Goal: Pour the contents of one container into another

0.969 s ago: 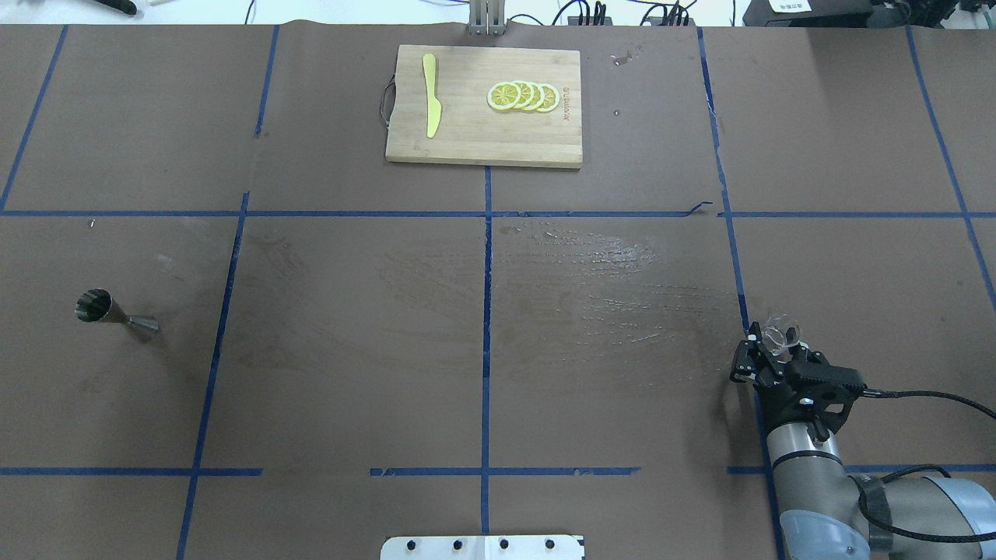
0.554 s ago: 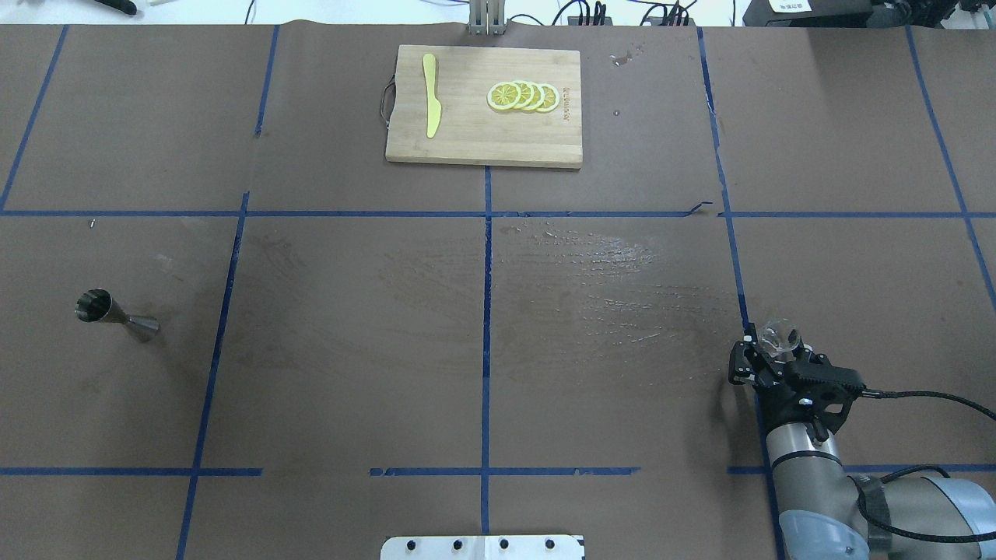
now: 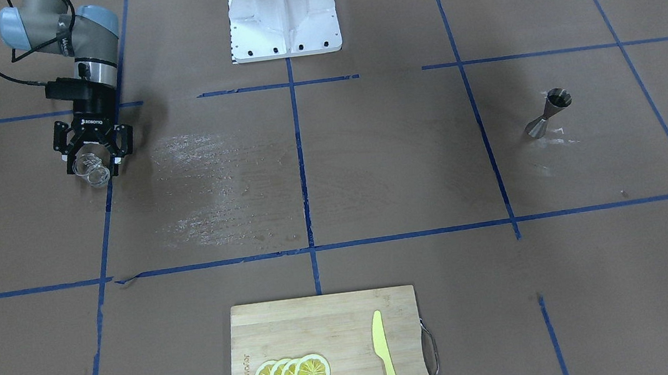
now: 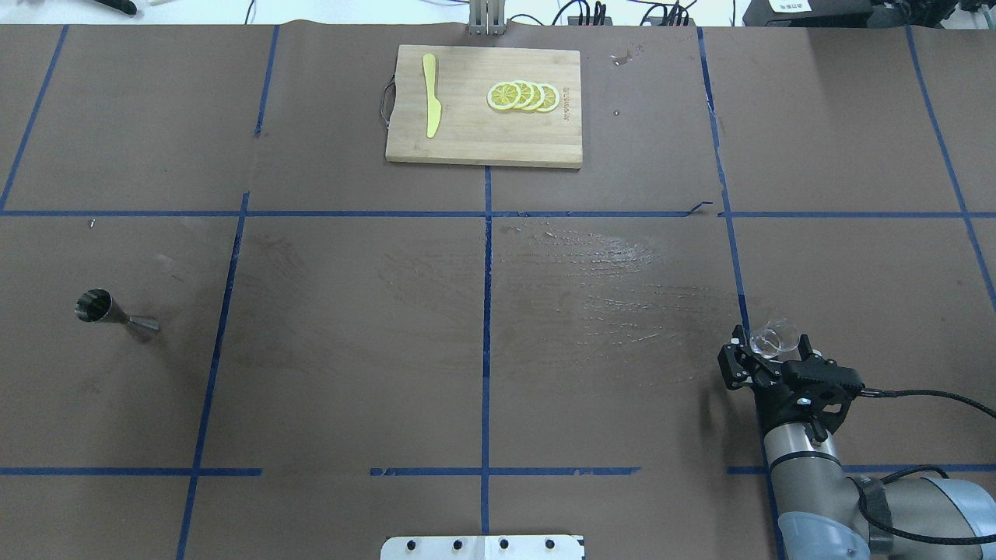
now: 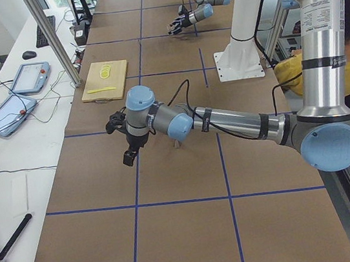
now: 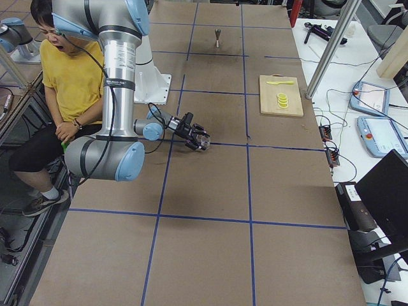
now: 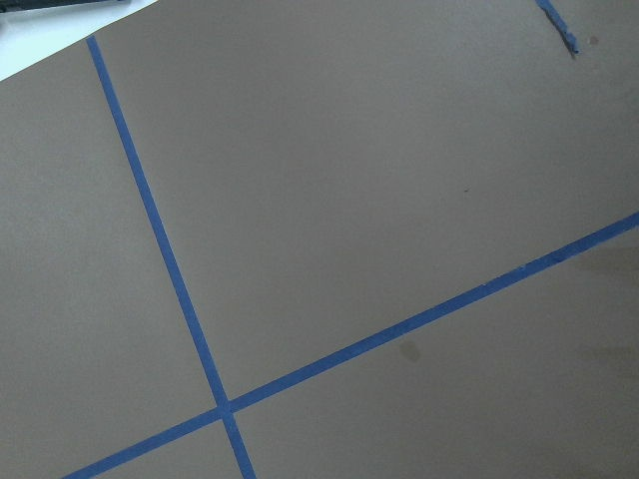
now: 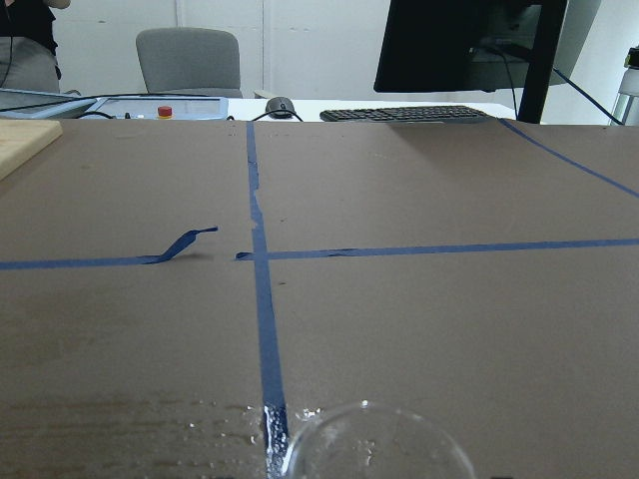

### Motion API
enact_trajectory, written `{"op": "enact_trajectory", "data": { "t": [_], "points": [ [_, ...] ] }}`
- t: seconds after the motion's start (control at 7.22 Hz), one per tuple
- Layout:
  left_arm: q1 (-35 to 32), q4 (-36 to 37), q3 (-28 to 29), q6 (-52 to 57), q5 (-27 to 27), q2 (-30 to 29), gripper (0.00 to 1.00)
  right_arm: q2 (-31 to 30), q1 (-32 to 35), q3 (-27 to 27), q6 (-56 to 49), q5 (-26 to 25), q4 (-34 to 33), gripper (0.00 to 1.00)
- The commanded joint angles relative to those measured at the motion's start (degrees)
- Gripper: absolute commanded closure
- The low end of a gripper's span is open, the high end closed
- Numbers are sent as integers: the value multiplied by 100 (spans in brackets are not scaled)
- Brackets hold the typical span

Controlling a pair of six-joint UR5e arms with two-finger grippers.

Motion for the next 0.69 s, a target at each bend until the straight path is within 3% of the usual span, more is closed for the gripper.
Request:
{"op": "enact_trajectory", "data": {
  "t": [0.0, 0.28, 0.55],
  "points": [
    [0, 0, -6, 0, -9, 7, 0, -36, -43, 506, -21, 17, -16, 0],
    [0, -9, 3, -9, -9, 7, 0, -498, -113, 1320, -82, 760, -33, 0],
    [0, -9, 3, 0, -9, 7, 0, -677, -114, 1631, -519, 1079, -42, 0]
  ]
}}
